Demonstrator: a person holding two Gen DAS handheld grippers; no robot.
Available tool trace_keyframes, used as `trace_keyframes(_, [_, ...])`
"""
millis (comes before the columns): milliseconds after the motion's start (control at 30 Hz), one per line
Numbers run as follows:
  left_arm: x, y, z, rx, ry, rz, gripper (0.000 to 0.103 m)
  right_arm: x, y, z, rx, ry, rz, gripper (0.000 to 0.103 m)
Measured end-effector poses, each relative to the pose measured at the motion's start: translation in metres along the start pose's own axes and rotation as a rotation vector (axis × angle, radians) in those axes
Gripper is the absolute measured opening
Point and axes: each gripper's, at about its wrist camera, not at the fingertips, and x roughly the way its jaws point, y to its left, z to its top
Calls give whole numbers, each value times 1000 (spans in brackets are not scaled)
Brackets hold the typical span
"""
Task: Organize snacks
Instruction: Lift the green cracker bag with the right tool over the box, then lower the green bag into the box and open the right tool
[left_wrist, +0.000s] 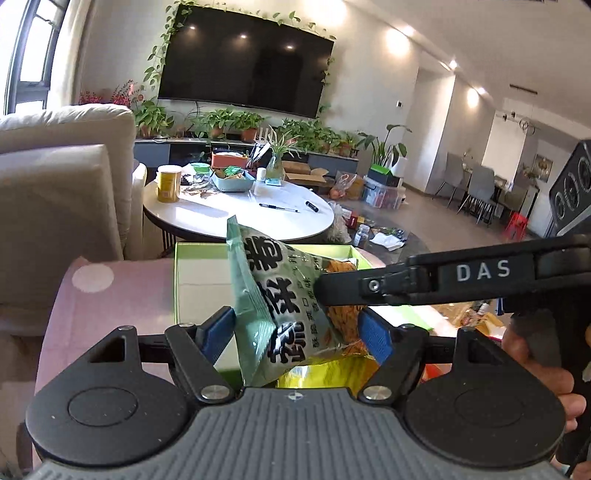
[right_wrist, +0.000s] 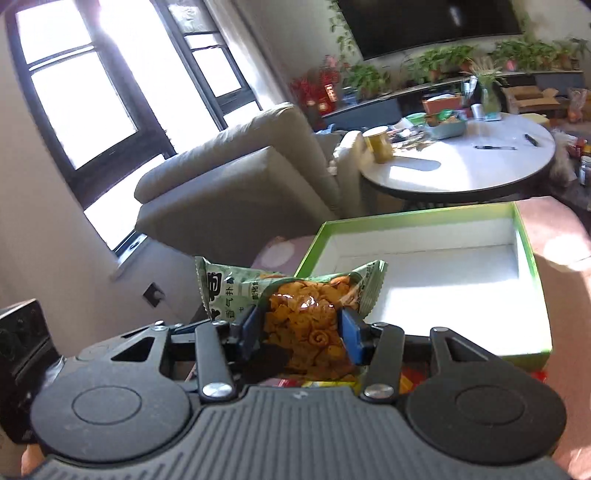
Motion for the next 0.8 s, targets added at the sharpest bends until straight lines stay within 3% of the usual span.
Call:
trace_keyframes(267, [43, 11, 12, -38, 49, 15, 70, 31, -20, 17, 20, 3, -50, 75])
trace_keyframes(733, [93, 39, -4, -79, 181, 58, 71, 83, -46, 12, 93, 130, -63, 75])
trace_keyframes(800, [93, 38, -7, -44, 179, 65, 72, 89, -48, 10, 108, 161, -61, 75])
